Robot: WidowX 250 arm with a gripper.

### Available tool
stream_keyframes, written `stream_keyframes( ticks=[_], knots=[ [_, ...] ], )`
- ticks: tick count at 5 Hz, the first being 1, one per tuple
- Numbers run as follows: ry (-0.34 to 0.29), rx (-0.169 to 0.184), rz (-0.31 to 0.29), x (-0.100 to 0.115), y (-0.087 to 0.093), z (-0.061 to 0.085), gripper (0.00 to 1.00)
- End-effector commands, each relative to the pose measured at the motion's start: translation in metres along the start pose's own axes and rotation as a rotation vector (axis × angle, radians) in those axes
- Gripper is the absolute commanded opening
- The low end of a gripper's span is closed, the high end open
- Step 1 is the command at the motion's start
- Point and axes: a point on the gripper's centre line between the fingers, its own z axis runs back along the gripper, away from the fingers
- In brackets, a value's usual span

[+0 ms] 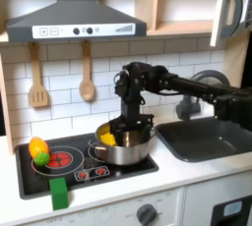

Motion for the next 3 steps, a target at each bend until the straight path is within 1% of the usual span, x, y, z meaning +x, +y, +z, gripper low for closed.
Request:
stream_keyframes(
  ticks=[1, 2, 3],
  knots=[
    [0.011, -0.026, -0.04, -0.01, -0.022, 0.001, 1.0],
    [0.009, -0.038, -0.062, -0.013, -0.032, 0.003, 1.0],
    [0.006, -0.037, -0.066, -0.014, -0.032, 0.005, 1.0]
  ],
)
